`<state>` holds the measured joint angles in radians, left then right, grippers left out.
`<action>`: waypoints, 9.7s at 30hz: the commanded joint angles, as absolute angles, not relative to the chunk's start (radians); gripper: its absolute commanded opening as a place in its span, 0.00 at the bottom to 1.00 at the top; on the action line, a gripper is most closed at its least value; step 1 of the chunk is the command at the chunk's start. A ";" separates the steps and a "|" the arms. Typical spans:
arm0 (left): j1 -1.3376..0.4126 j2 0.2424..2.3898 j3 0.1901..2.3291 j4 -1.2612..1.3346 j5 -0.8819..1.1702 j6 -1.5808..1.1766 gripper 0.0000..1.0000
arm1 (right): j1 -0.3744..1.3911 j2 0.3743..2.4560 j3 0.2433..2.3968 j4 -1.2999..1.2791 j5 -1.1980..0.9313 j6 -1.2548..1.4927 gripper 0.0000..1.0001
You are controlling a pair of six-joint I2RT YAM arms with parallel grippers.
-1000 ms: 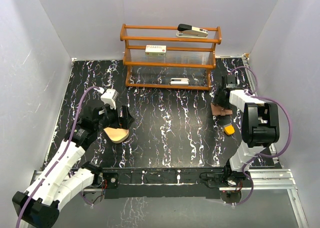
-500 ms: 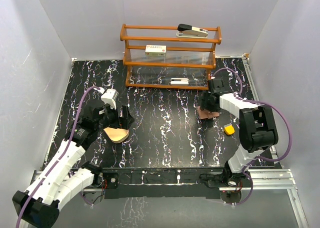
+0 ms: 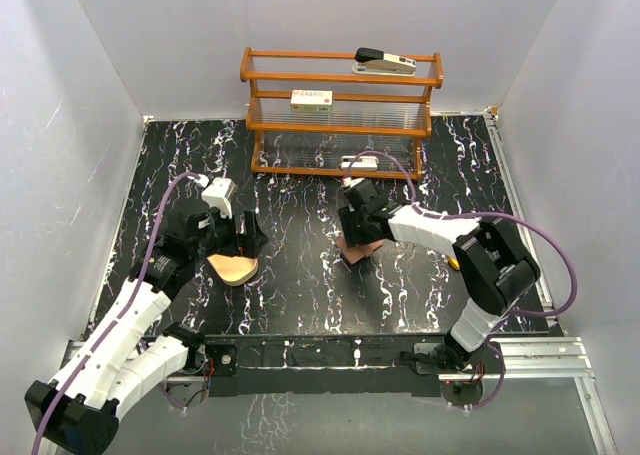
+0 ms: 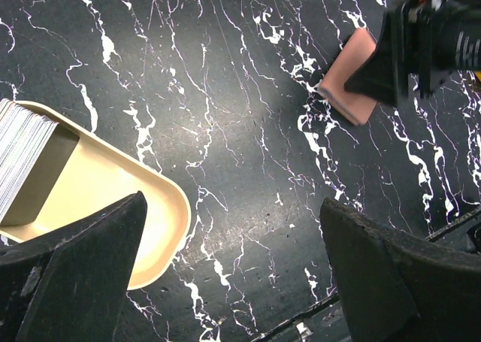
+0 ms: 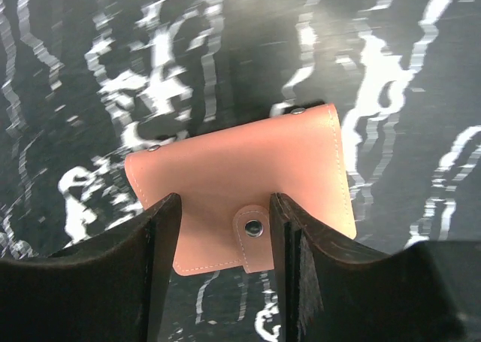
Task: Put the credit cards into the card holder
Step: Move the card holder to the center of the board, then open the card holder at the center of the board, then adjust the card holder at the center of the board.
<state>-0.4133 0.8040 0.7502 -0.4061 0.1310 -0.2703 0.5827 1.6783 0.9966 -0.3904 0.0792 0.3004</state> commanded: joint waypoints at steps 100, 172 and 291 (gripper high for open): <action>-0.406 1.003 0.777 -0.390 0.348 -0.434 0.86 | 0.862 1.384 0.944 -0.181 0.128 0.574 0.00; -0.418 1.519 0.699 0.139 0.753 -0.735 0.80 | 0.691 1.242 0.765 -0.041 -0.130 0.666 0.00; -0.623 1.378 0.513 0.335 0.609 -1.043 0.04 | 0.854 1.292 0.686 -0.202 -0.101 0.725 0.35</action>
